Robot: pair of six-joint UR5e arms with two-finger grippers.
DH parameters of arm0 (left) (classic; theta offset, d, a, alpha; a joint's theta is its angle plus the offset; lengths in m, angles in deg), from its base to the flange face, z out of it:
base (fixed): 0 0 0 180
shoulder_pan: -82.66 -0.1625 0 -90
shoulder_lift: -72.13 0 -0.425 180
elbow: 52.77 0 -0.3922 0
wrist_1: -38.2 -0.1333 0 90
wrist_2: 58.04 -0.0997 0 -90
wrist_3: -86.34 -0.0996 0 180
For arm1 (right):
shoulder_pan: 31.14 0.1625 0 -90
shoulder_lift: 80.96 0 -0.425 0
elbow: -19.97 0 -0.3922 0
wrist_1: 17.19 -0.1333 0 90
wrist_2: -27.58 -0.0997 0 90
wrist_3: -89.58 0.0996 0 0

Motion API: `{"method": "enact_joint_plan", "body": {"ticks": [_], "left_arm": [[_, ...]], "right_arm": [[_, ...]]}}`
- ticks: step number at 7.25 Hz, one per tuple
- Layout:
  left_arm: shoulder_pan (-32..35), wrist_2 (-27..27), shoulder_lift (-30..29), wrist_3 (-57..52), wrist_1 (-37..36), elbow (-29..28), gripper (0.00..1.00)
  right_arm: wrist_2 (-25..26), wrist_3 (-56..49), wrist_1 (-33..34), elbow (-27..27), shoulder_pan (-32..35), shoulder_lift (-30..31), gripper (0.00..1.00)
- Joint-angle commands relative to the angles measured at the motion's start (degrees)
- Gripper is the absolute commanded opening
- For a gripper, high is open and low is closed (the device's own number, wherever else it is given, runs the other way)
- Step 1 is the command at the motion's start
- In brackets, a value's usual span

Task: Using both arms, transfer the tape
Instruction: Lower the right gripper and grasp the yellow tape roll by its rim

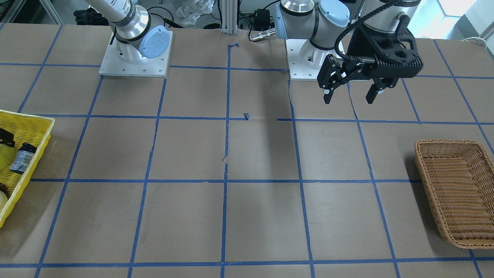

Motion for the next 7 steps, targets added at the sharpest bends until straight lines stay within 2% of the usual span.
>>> {"method": "enact_joint_plan", "body": {"ticks": [1, 2, 3, 4, 7], "left_arm": [[-0.04, -0.05, 0.06, 0.00, 0.00, 0.00, 1.00], [-0.04, -0.05, 0.06, -0.09, 0.00, 0.00, 1.00], [-0.04, -0.05, 0.06, -0.09, 0.00, 0.00, 1.00], [-0.04, -0.05, 0.06, 0.00, 0.00, 0.00, 1.00], [0.04, -0.05, -0.03, 0.00, -0.26, 0.00, 1.00]], "right_arm": [[0.60, 1.81, -0.09, 0.23, 1.72, 0.99, 0.50], [0.43, 1.99, -0.18, 0.15, 1.82, 1.70, 0.47], [0.95, 2.34, -0.87, 0.15, 2.17, 1.88, 0.00], [4.61, 2.43, -1.23, 0.23, 2.61, 1.97, 0.00], [5.87, 5.93, -9.03, 0.85, 8.65, 10.03, 0.00]]}}
